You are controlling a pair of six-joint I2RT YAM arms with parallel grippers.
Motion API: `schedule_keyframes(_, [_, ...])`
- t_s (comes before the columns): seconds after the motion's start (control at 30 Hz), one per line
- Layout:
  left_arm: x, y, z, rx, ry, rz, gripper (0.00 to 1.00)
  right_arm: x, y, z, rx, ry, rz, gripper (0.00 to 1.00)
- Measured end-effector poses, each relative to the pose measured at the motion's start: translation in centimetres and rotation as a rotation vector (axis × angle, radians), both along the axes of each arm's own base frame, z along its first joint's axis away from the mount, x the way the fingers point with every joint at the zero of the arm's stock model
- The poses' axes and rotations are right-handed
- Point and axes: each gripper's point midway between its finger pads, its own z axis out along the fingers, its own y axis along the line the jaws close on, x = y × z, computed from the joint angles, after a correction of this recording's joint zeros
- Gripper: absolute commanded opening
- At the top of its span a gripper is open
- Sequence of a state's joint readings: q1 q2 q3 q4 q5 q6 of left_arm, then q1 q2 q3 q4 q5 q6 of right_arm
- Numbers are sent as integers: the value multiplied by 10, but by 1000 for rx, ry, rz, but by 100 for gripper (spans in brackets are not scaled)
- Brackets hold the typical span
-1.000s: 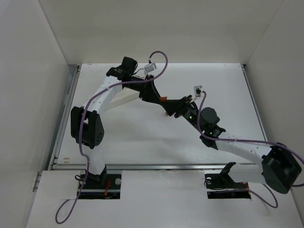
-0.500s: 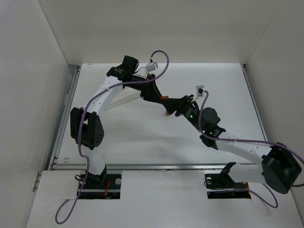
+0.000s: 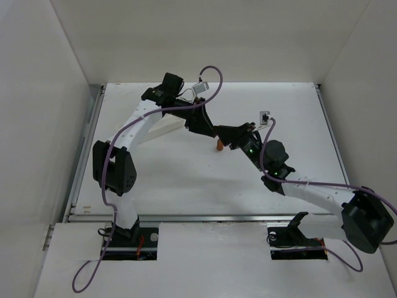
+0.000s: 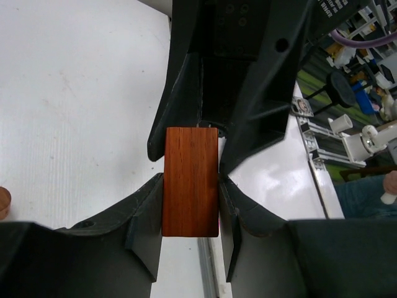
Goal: Build the wood block tower
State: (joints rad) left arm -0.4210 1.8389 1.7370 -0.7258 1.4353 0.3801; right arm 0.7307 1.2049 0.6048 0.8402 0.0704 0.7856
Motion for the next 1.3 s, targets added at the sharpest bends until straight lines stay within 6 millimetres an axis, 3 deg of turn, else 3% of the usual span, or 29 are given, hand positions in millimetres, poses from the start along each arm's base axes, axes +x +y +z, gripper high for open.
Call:
schedule_keyframes(0.23, [-1, 0, 3, -3, 4, -2, 0, 3, -2, 0, 4, 0, -6, 26])
schedule_keyframes(0.37, [0, 0, 3, -3, 3, -2, 0, 2, -1, 1, 4, -2, 2, 38])
schedule_keyframes(0.47, [0, 0, 4, -4, 1, -2, 0, 1, -1, 2, 7, -7, 4, 32])
schedule_keyframes(0.63, [1, -2, 8, -1, 24, 6, 15, 3, -3, 5, 16, -8, -3, 20])
schedule_keyframes(0.7, [3, -3, 9, -3, 28, 9, 29, 4, -3, 7, 21, -4, -5, 20])
schedule_keyframes(0.87, [4, -3, 11, -10, 24, 9, 48, 6, 0, 7, 6, 25, 0, 19])
schedule_keyframes(1.3, [-3, -3, 3, 2, -8, -6, 63, 4, -2, -14, -25, 144, -1, 17])
